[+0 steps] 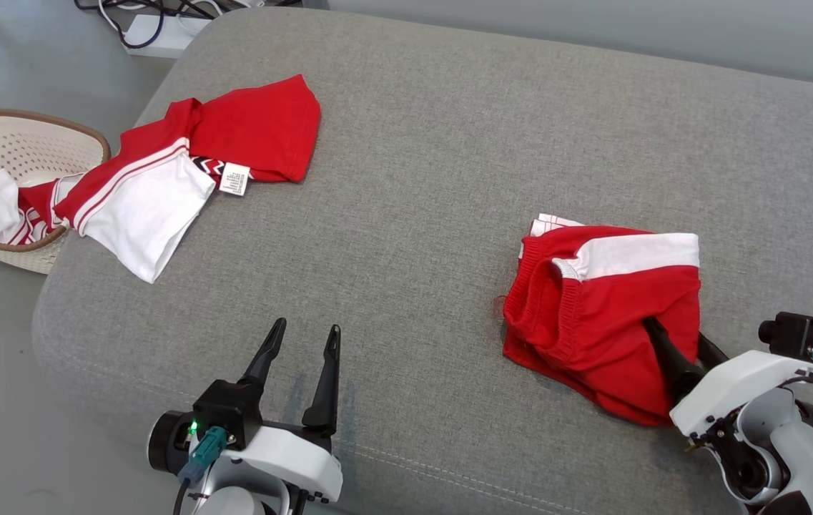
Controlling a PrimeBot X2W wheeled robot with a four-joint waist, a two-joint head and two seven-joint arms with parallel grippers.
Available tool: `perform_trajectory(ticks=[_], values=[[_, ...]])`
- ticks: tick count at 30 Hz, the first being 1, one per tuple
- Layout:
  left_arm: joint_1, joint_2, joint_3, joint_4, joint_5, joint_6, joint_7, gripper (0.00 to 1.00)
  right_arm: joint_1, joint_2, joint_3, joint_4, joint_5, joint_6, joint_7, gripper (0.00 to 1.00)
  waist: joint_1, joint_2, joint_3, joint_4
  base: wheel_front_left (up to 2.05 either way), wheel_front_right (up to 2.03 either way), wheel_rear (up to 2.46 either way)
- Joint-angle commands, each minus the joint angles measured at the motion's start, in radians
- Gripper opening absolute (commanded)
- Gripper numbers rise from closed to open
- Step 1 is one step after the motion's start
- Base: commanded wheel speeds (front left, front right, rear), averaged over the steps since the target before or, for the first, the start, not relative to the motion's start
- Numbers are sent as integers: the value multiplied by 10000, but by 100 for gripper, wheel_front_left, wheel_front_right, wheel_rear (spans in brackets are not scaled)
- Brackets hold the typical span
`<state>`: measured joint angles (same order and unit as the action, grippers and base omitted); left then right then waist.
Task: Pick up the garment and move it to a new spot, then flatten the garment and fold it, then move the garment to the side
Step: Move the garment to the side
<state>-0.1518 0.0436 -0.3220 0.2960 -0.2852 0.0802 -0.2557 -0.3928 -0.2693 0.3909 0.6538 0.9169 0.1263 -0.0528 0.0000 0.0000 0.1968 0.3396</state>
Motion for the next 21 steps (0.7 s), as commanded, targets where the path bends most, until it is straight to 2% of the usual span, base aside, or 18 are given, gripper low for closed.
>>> perform_trajectory(ticks=[1,3,4,6,8,9,10,15,21], values=[[-337,66,276,-291,-68,95,-61,100,-39,46,282,-54,123,44,192,100,0,0,39,40,0,0,0],[-350,66,257,-285,-73,98,-61,100,-101,98,377,-37,285,44,289,100,0,0,62,75,0,0,0],[-351,66,246,-279,-77,101,-61,100,-115,151,418,-50,433,44,369,94,0,0,71,89,0,0,0],[-349,66,232,-262,-71,103,-61,100,-148,177,527,-60,615,44,476,66,0,0,79,116,0,0,0],[-360,66,225,-244,-63,95,-61,100,-173,185,627,-57,770,44,521,28,0,0,81,141,0,0,0],[-366,66,224,-233,-59,92,-61,100,-191,157,696,-66,785,44,492,3,0,0,78,151,0,0,0],[-374,66,222,-225,-52,88,-61,100,-199,158,740,-79,845,44,462,0,0,0,74,159,0,0,0],[-358,66,263,-210,-19,90,-61,100,-255,53,814,-219,1005,44,76,0,0,0,29,106,0,0,0],[-322,66,400,-259,144,8,-61,100,-113,-181,790,-335,1216,44,-595,0,0,0,-240,-307,0,0,0]])
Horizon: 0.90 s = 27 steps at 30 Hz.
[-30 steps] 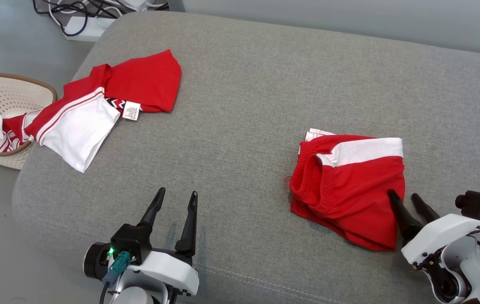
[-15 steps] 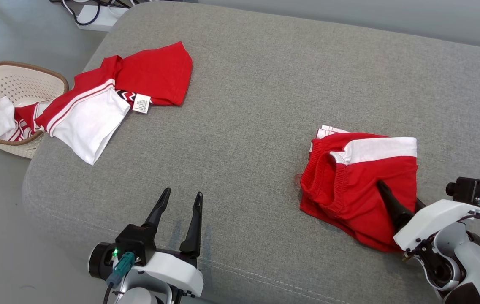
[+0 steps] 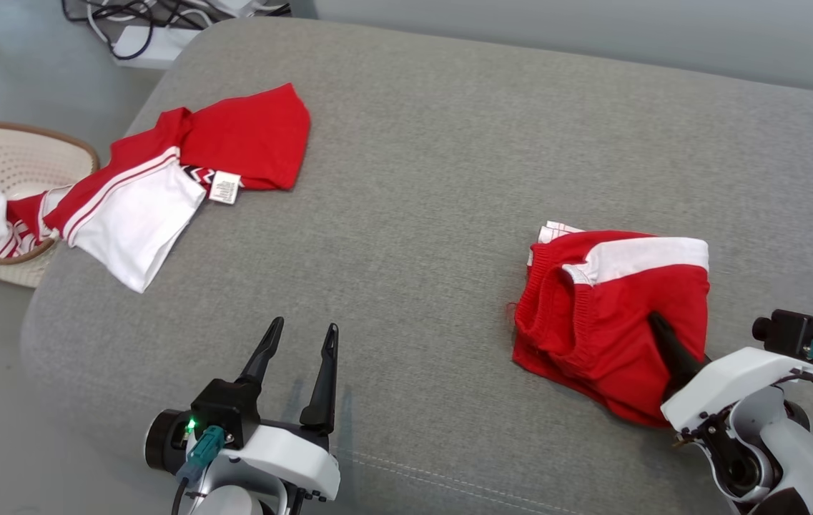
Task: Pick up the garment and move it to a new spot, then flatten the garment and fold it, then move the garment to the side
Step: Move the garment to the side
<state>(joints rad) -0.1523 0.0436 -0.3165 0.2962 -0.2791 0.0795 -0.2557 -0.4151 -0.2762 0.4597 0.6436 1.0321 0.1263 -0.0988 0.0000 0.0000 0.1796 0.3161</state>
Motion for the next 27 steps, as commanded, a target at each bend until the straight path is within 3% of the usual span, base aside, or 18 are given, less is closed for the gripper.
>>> perform_trajectory(ticks=[1,8,27], values=[[-318,66,357,-290,114,-4,-61,100,163,-148,122,-236,91,44,-196,0,0,0,-121,-177,0,0,0],[-334,66,382,-381,308,-130,-61,100,554,-175,294,-304,321,44,-544,0,0,0,-468,-1187,0,0,0],[-80,66,610,-124,477,-372,-61,100,974,-26,862,-70,443,44,-808,0,0,0,-1124,-4806,0,0,0]])
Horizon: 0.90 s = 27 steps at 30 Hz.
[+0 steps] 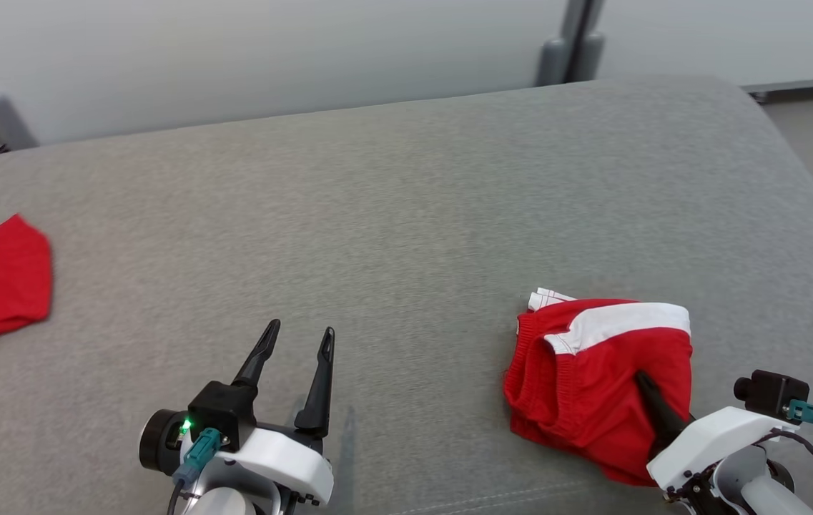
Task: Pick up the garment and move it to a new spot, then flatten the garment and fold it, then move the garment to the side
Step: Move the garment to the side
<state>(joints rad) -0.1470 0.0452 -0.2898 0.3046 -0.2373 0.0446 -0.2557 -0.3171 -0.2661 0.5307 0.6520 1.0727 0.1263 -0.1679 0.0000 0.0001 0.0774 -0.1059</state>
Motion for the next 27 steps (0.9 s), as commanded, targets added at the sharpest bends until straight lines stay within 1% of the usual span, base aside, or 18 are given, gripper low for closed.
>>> perform_trajectory(ticks=[1,7,12,14,16,22,27], values=[[-136,51,341,-215,83,-23,-61,100,-22,-142,163,-116,41,44,-122,0,0,-1,-82,-700,0,0,0],[-219,51,334,-339,233,-20,-61,100,-148,-226,138,149,100,44,-212,0,0,-1,156,-994,0,0,0],[-332,51,358,-347,347,-71,-61,100,-672,-502,292,300,-331,44,-275,0,0,-1,484,-999,0,0,0],[-415,51,345,-334,402,-108,-61,100,-1154,-741,473,425,-785,44,-284,0,0,-1,690,-944,0,0,0],[-521,51,325,-335,442,-151,-61,100,-1751,-1022,720,662,-1435,44,-306,0,0,-1,912,-848,0,0,0],[-895,51,278,-508,634,-216,-61,100,-3582,-1662,1076,1556,-2745,44,-200,0,0,-1,1638,-363,0,0,0],[-1188,51,217,-898,820,-210,-61,100,-4894,-2116,991,2540,-3276,44,-149,0,0,-1,2277,129,0,0,0]])
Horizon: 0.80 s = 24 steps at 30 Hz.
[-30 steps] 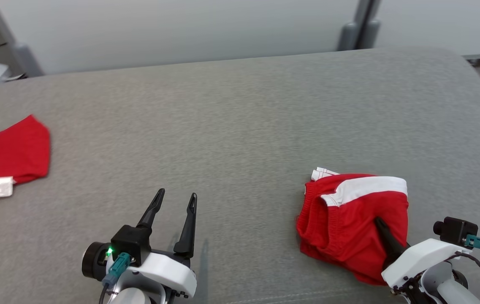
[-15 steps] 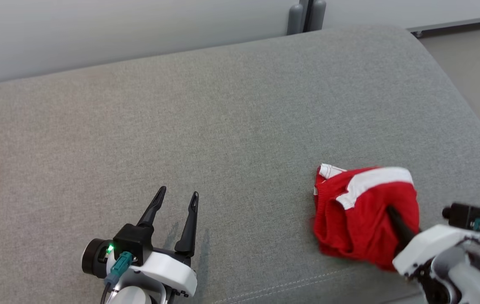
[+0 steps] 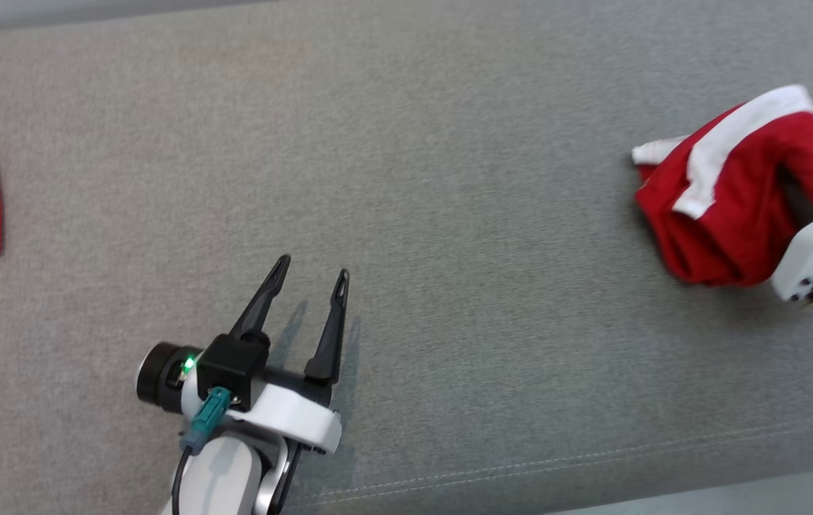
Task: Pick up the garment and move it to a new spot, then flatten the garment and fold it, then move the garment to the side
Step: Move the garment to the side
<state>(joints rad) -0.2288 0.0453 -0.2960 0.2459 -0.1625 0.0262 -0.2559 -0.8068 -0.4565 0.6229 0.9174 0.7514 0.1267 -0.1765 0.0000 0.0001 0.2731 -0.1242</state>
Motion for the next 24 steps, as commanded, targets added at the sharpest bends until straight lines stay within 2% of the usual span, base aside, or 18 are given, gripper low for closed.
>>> perform_trajectory(ticks=[1,4,11,18,20,21,22,24], values=[[-442,49,217,-451,163,-17,-59,100,-232,-303,18,120,-141,40,-68,0,0,-1,446,422,0,0,0],[-721,49,-123,-1056,302,31,-59,100,-1057,-737,-213,1145,-523,40,-133,0,0,-1,894,913,0,0,0],[-993,49,-573,-1623,369,99,-59,100,-1977,-1263,-863,3046,-918,40,-445,0,0,-1,1369,1667,0,0,0],[-938,49,-693,-1657,320,212,-59,100,-2146,-1698,-1302,3675,-1434,40,-615,0,0,-1,1478,1992,0,0,0],[-924,49,-698,-1648,320,226,-59,100,-2029,-1757,-1522,3716,-1557,40,-392,39,0,-1,1467,2002,0,0,0],[-923,49,-701,-1636,312,232,-59,100,-1867,-1887,-1733,3723,-1575,40,-210,93,0,-1,1451,1998,0,0,0],[-930,49,-717,-1619,293,234,-59,100,-1658,-2035,-1941,3726,-1639,40,10,100,0,-1,1418,1996,0,0,0],[-929,49,-778,-1584,229,229,-59,100,-1290,-2225,-2405,3728,-1756,40,236,100,0,-1,1286,1993,0,0,0]])
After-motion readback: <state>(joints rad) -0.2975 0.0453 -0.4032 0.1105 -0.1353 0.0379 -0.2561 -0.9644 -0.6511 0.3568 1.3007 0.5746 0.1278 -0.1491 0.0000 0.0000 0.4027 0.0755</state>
